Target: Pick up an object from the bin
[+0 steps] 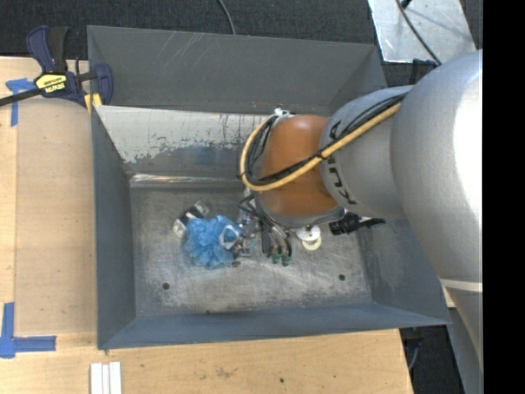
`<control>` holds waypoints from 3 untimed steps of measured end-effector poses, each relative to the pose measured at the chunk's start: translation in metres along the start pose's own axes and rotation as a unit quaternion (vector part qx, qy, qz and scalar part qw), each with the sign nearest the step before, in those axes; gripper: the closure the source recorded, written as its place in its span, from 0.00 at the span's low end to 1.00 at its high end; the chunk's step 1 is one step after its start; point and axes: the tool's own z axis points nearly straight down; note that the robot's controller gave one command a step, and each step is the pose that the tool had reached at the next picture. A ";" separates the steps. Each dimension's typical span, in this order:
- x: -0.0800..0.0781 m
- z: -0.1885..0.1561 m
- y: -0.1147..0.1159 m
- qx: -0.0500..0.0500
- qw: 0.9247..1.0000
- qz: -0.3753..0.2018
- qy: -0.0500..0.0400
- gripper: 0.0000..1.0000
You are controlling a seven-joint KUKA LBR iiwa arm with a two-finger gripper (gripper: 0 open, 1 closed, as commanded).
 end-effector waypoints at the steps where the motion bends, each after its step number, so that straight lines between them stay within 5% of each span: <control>1: 0.000 0.000 0.000 0.000 1.000 0.000 0.000 1.00; 3: 0.001 -0.010 0.000 0.000 1.000 0.000 0.003 1.00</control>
Offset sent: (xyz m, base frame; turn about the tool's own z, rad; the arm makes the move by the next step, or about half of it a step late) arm -0.0001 0.0000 0.0236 0.0000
